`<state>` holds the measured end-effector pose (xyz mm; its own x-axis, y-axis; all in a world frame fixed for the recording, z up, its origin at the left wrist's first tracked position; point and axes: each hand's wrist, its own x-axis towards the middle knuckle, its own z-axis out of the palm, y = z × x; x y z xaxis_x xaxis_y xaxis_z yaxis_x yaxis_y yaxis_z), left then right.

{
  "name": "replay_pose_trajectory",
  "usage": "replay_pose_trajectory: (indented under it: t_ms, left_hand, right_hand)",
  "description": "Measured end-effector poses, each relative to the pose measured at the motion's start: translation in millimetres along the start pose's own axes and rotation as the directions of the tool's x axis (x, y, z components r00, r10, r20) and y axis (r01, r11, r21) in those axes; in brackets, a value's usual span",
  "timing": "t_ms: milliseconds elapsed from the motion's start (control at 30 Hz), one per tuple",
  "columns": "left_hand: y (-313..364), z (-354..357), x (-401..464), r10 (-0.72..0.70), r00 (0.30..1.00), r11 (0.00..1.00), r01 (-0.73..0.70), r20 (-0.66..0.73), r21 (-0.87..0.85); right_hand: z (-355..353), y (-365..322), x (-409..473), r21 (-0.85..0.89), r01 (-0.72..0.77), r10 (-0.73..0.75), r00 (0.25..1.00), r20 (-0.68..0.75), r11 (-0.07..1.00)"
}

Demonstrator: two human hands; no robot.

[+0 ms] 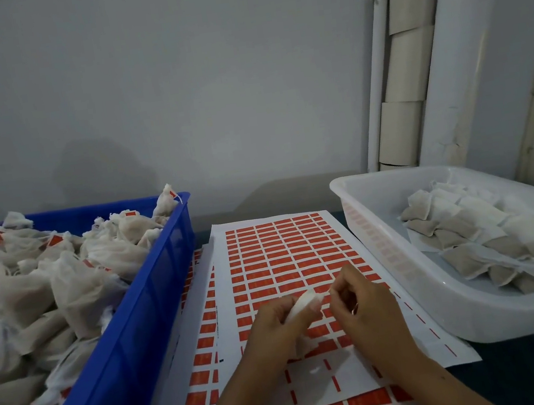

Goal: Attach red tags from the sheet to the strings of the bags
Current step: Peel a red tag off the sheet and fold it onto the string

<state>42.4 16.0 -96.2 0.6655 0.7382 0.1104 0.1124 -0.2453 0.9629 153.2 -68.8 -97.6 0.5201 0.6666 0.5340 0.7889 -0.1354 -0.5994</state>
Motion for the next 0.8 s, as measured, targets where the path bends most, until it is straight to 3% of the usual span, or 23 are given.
replay_pose_trajectory:
  t_ms: [167,267,367,600,800]
  left_hand:
    - [9,-10,-6,-0.130,0.992,0.913,0.117,-0.007,-0.392]
    - [10,-12,-7,-0.228,0.972,0.917,0.196,-0.052,-0.346]
    - [7,-10,-6,-0.223,0.968,0.931,0.178,-0.113,-0.318]
    - [7,-4,-6,0.041,0.993,0.985,-0.058,-0.107,-0.163]
    - [2,-2,-3,0.113,0.989,0.987,-0.122,-0.094,-0.102]
  right_hand:
    - [4,-3,-2,-0.050,0.061,-0.055,0.992,0.111,0.997]
    - [6,-3,-3,-0.046,0.092,-0.085,0.987,0.135,0.995]
    - [7,-2,-3,-0.028,0.084,-0.080,0.988,0.133,0.996]
    - [5,-3,-2,0.028,0.087,-0.091,0.984,0.153,0.996]
    - [5,-1,-3,0.040,0.079,-0.085,0.986,0.146,0.996]
